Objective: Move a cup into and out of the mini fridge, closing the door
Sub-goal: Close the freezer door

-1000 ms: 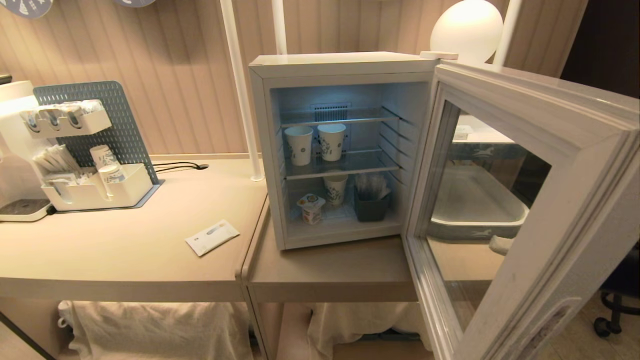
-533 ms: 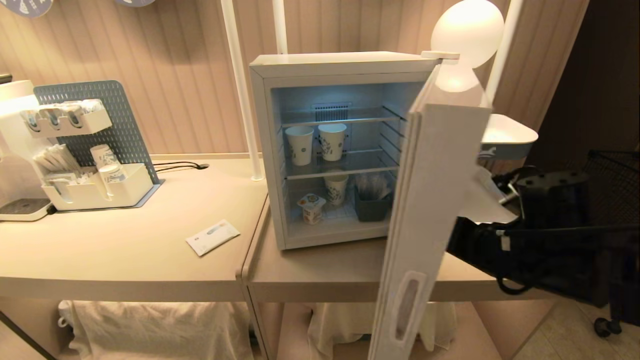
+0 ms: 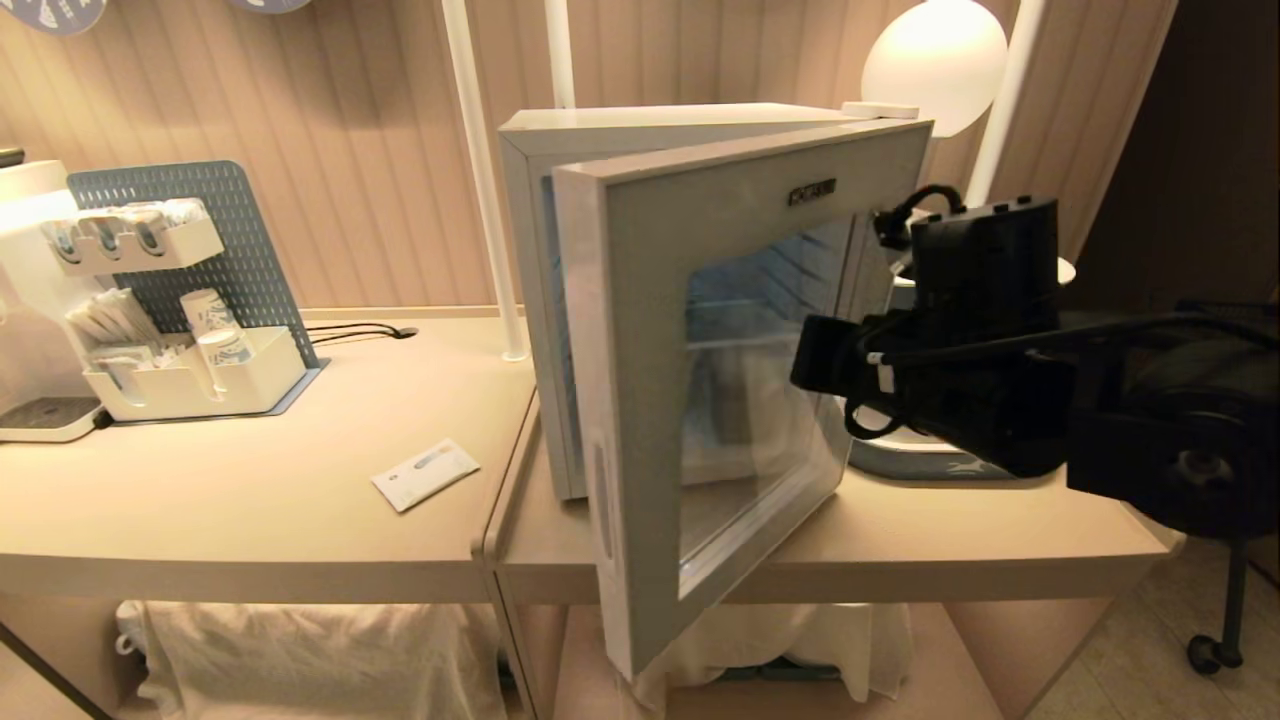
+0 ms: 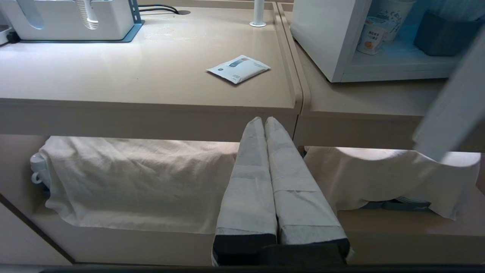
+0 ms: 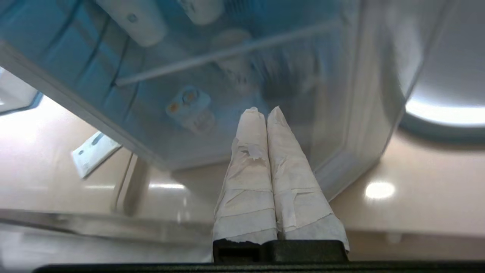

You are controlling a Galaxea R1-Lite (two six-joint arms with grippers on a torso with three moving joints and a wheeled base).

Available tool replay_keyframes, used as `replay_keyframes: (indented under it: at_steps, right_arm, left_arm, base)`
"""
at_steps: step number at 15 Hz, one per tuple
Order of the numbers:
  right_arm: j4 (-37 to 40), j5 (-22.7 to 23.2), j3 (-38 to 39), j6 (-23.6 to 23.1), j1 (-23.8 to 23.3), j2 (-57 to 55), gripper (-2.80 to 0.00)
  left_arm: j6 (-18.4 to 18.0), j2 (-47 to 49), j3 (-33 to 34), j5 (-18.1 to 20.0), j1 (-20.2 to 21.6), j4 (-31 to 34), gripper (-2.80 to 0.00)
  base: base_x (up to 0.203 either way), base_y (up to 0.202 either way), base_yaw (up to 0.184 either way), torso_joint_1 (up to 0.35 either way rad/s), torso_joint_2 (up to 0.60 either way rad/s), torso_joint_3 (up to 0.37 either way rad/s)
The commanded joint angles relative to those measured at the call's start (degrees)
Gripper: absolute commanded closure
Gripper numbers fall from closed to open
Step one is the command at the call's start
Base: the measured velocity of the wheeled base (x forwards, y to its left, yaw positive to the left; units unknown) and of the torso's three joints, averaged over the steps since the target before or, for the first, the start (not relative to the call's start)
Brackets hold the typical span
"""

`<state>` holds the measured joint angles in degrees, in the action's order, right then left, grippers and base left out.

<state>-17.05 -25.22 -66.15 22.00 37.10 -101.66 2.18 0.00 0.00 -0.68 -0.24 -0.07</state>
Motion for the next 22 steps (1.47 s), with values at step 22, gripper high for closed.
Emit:
replay_keyframes:
  at_steps: [22]
  right_arm:
    - [0.45,-30.07,-4.02,-14.7,-2.88,8.22,0.0]
  left_arm:
    - [0.02,0.09,0.09,-0.02,0.06,-0.01,0.0]
  base:
    - [0.0,0.0,0.0,0.0,0.0,0.0]
